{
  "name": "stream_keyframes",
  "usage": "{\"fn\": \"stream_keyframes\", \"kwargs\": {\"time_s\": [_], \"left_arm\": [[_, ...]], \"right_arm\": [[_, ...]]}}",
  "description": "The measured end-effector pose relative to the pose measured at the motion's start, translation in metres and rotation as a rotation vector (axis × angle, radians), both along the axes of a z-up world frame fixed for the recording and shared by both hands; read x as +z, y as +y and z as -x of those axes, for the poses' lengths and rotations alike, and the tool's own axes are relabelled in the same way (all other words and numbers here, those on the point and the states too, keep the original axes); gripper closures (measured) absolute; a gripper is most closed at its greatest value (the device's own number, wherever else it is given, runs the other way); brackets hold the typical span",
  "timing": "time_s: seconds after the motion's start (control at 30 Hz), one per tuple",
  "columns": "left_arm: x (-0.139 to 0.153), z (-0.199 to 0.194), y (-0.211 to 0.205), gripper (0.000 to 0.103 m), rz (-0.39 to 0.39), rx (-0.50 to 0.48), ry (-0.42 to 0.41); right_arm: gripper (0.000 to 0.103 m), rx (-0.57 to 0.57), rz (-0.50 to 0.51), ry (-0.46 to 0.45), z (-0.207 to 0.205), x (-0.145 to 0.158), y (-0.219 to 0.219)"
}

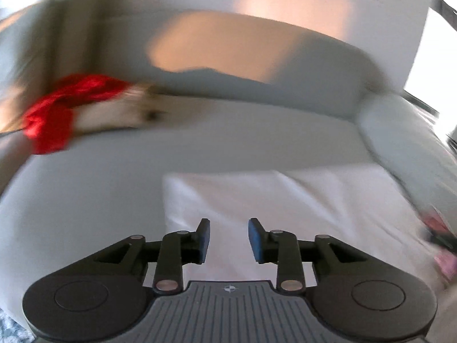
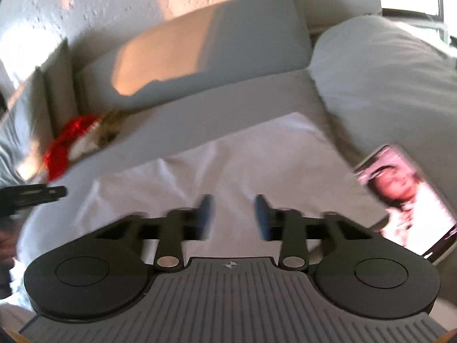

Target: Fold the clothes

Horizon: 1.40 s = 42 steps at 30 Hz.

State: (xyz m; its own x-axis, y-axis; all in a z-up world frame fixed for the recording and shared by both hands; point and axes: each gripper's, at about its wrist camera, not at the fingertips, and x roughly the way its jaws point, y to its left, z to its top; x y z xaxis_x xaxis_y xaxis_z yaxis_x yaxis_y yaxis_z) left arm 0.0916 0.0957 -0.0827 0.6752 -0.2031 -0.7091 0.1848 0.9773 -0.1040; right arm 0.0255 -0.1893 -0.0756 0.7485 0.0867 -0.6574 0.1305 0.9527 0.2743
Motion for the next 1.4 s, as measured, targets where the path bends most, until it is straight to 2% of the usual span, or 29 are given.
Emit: {"fn": "stream_keyframes", "kwargs": {"time_s": [0.07,0.13,0.17,0.23,0.27,0.37,0.43,0.5,0.53,0.57,0.63,0.67,0.73,0.8,0.83,0.93,1.03,1.13,1.23,1.4], "left_arm": [[-0.016,0.001,-0.026,0.069,-0.106,0.000,0.057],[-0.043,-0.001,-0.044,0.072,-0.319,0.009,0.108],[-0.052,0.002,-0.046,0.072,-0.379,0.010,0.114],[-0.051,0.015,-0.042,0.074,-0.415,0.015,0.103],[-0.049,0.021,-0.038,0.074,-0.417,0.020,0.117],[-0.044,0.036,-0.032,0.074,-0.418,0.021,0.156],[-0.036,0.041,-0.035,0.076,-0.390,0.014,0.157],[-0.024,0.046,-0.045,0.070,-0.328,0.008,0.113],[-0.019,0.047,-0.053,0.066,-0.293,0.008,0.090],[-0.015,0.048,-0.063,0.064,-0.265,0.009,0.067],[-0.017,0.039,-0.085,0.060,-0.241,-0.001,0.029],[-0.020,0.032,-0.096,0.060,-0.236,-0.009,0.012],[-0.032,0.018,-0.115,0.060,-0.253,-0.008,-0.002],[-0.047,0.004,-0.127,0.062,-0.274,0.009,0.018],[-0.054,-0.001,-0.131,0.063,-0.277,0.014,0.039],[-0.063,-0.003,-0.135,0.063,-0.277,0.028,0.046],[-0.064,-0.009,-0.131,0.063,-0.246,0.043,0.068],[-0.064,-0.010,-0.128,0.063,-0.220,0.047,0.087],[-0.064,-0.005,-0.130,0.063,-0.238,0.036,0.075],[-0.065,-0.003,-0.132,0.063,-0.245,0.042,0.067]], "right_arm": [[0.069,0.007,0.012,0.026,-0.008,-0.006,-0.008],[0.062,0.035,0.050,0.075,-0.014,-0.018,-0.011],[0.062,0.049,0.069,0.099,-0.017,-0.024,-0.012],[0.062,0.077,0.107,0.147,-0.024,-0.036,-0.016],[0.062,0.092,0.127,0.171,-0.025,-0.040,-0.017],[0.062,0.162,0.197,0.228,0.008,-0.034,-0.019],[0.061,0.173,0.155,0.281,0.019,-0.027,-0.032],[0.061,0.168,0.095,0.280,0.020,-0.015,-0.044],[0.054,0.165,0.066,0.233,0.018,-0.006,-0.050],[0.037,0.159,0.039,0.190,0.014,0.000,-0.056],[0.016,0.149,-0.024,0.112,-0.002,0.012,-0.068],[0.015,0.148,-0.041,0.099,-0.015,0.013,-0.073],[0.020,0.142,-0.079,0.077,-0.042,0.013,-0.085],[0.028,0.097,-0.164,0.100,-0.072,0.002,-0.107],[0.035,0.073,-0.213,0.109,-0.086,-0.003,-0.118],[0.037,-0.022,-0.488,0.105,-0.115,-0.029,-0.162],[0.037,-0.084,-0.644,0.131,-0.142,-0.052,-0.190],[0.040,-0.054,-0.679,0.168,-0.165,-0.067,-0.195],[0.054,-0.013,-0.748,0.224,-0.184,-0.087,-0.197],[0.056,-0.018,-0.869,0.248,-0.180,-0.100,-0.211]]}}
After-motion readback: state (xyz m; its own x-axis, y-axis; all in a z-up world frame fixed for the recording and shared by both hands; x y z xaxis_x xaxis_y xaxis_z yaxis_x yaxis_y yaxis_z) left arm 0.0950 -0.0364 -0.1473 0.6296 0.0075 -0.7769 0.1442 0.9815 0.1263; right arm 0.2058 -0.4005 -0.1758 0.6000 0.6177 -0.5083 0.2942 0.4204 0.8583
